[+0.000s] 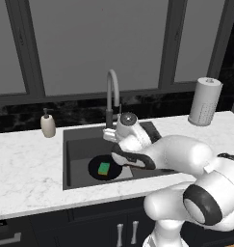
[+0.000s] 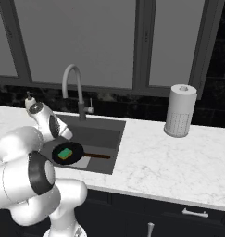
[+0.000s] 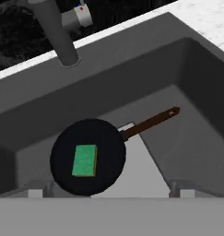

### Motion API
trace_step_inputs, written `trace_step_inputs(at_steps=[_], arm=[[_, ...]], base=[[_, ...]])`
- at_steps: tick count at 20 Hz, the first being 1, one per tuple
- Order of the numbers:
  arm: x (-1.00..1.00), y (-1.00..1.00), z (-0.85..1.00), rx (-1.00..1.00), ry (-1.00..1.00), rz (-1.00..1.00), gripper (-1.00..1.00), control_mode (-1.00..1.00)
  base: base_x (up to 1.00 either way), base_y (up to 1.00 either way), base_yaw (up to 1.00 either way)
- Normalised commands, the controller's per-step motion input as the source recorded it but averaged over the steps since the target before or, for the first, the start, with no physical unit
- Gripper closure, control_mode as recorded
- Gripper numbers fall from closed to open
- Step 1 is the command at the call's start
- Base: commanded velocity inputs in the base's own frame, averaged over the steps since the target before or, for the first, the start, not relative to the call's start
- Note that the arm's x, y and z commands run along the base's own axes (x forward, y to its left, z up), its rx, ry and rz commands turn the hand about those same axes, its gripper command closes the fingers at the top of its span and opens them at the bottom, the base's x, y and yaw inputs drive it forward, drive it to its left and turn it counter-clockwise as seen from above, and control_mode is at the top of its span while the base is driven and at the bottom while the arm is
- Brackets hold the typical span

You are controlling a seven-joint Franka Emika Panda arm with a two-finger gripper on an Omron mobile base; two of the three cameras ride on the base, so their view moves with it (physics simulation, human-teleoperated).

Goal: Pick the pan and sponge and place them into the sink. Then turn on the water.

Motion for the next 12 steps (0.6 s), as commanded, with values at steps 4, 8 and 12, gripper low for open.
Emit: trace_step_inputs(at_steps=[4, 8, 12], arm=[[-0.80, -0.75, 1.00, 0.02, -0.30, 0.07, -1.00, -1.00], [-0.11, -0.75, 1.00, 0.00, -0.24, 0.08, -1.00, -1.00], [0.10, -0.53, 0.89, -0.06, -0.15, 0.04, -1.00, -1.00]], base=[[0.00, 0.00, 0.00], [0.00, 0.00, 0.00], [0.00, 0.00, 0.00]])
